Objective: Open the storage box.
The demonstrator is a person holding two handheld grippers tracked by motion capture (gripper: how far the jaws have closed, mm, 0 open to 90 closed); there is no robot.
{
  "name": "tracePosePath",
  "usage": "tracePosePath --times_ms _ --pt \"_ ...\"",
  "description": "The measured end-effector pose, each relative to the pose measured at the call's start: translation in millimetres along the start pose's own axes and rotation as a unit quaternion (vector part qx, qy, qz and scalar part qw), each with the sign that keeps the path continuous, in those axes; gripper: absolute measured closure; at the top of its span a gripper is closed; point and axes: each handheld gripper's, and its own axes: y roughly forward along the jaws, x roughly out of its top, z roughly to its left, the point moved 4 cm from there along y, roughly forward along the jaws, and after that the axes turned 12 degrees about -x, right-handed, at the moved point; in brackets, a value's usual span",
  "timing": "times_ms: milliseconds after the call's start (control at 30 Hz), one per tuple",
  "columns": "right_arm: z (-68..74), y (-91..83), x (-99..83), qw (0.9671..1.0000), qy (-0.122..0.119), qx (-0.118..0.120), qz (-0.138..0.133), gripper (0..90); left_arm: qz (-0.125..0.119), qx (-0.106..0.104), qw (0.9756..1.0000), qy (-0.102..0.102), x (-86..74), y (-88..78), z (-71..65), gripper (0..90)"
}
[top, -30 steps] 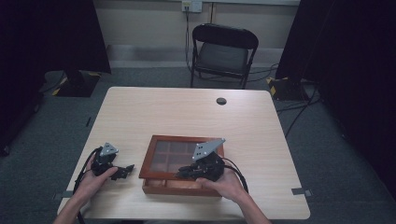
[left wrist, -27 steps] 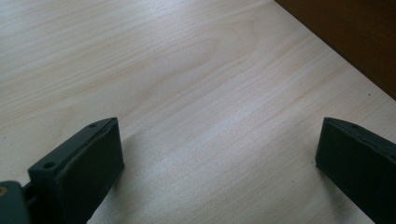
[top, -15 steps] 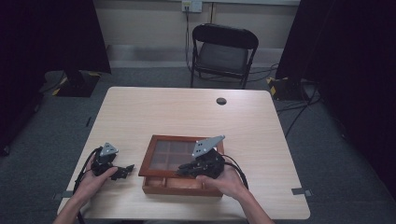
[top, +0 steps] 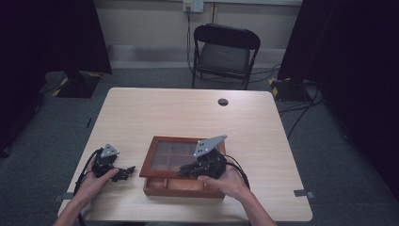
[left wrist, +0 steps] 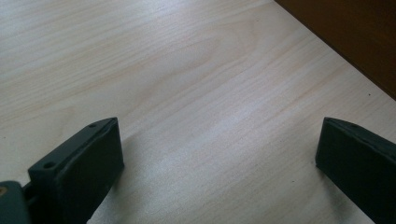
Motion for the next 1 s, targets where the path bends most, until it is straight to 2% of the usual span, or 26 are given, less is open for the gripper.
tracePosePath --times_ms 333,567,1000 --pt "-4.0 -4.2 7.7 1.0 -0.006 0.001 0.0 83.2 0.0 0.0 1.0 0.0 0.0 0.0 0.0 0.1" --pt "-5.8 -5.8 9.9 1.0 -0.002 0.002 -0.004 83.2 0.0 0.0 1.0 0.0 0.0 0.0 0.0 0.1" --pt "-8.7 -8.0 16.2 1.0 -0.004 0.004 0.005 83.2 0.0 0.0 1.0 0.0 0.0 0.0 0.0 0.1"
